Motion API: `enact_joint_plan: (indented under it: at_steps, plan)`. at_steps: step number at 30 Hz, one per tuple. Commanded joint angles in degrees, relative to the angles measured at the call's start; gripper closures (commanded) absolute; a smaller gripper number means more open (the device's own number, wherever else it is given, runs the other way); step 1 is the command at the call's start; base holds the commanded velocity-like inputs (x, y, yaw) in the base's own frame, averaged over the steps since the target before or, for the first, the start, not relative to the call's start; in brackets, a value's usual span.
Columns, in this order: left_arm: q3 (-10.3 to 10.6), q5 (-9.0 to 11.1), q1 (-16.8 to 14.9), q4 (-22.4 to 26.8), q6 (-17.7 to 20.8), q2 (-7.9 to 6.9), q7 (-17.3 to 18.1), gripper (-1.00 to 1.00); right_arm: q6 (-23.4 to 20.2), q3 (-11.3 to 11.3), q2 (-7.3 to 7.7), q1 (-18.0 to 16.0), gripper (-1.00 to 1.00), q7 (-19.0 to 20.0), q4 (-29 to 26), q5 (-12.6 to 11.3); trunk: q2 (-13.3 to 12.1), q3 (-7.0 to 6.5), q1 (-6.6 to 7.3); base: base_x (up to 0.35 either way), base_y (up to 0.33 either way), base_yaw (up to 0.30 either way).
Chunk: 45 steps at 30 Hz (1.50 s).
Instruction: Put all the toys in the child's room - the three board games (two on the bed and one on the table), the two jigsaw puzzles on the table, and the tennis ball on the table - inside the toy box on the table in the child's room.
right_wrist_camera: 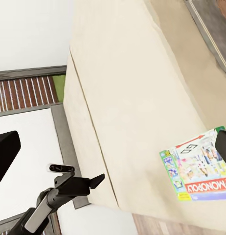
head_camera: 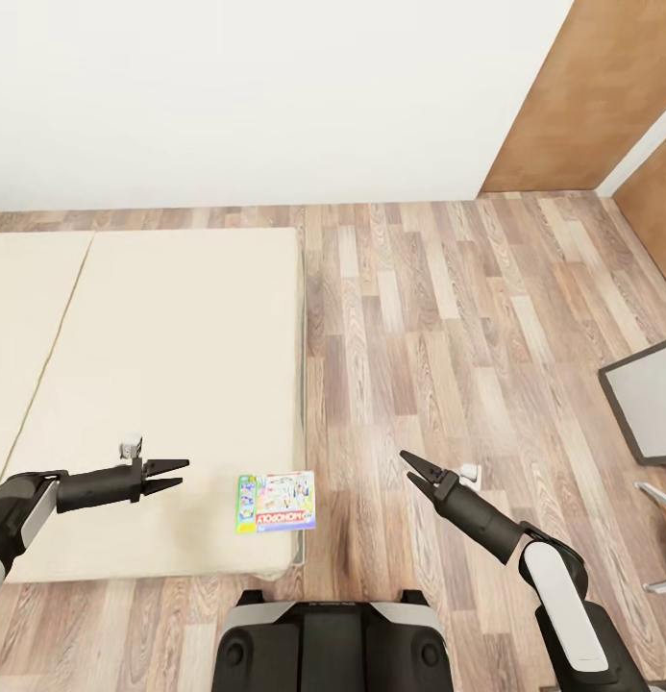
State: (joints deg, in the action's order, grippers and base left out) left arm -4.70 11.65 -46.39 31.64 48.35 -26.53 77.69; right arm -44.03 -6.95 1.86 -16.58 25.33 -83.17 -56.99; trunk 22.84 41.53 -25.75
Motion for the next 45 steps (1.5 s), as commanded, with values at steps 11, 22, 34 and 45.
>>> enact_joint_plan:
  at_steps: [11, 22, 34, 45]
  plan:
    - [0.0, 0.1, 0.0, 0.0, 0.5, 0.06, 0.0, -1.00, -0.4, -0.1, -0.01, 0.0, -1.00, 0.1, 0.0, 0.0, 0.1, -0.97, -0.04, 0.000, 0.000, 0.000]
    - [0.0, 0.0, 0.0, 0.0, 0.5, 0.08, -0.1, -1.00, -0.3, -0.1, -0.01, 0.0, -1.00, 0.1, 0.2, 0.0, 0.1, -2.01, -0.04, 0.000, 0.000, 0.000]
    - [0.0, 0.0, 0.0, 0.0, 0.6, 0.10, -0.2, -1.00, -0.3, -0.1, -0.06, 0.0, -1.00, 0.1, 0.2, 0.0, 0.1, -3.14, -0.04, 0.000, 0.000, 0.000]
    - [0.0, 0.0, 0.0, 0.0, 0.6, 0.16, -0.4, -1.00, -0.3, -0.1, -0.16, 0.0, -1.00, 0.1, 0.3, 0.0, 0.1, -4.18, -0.04, 0.000, 0.000, 0.000]
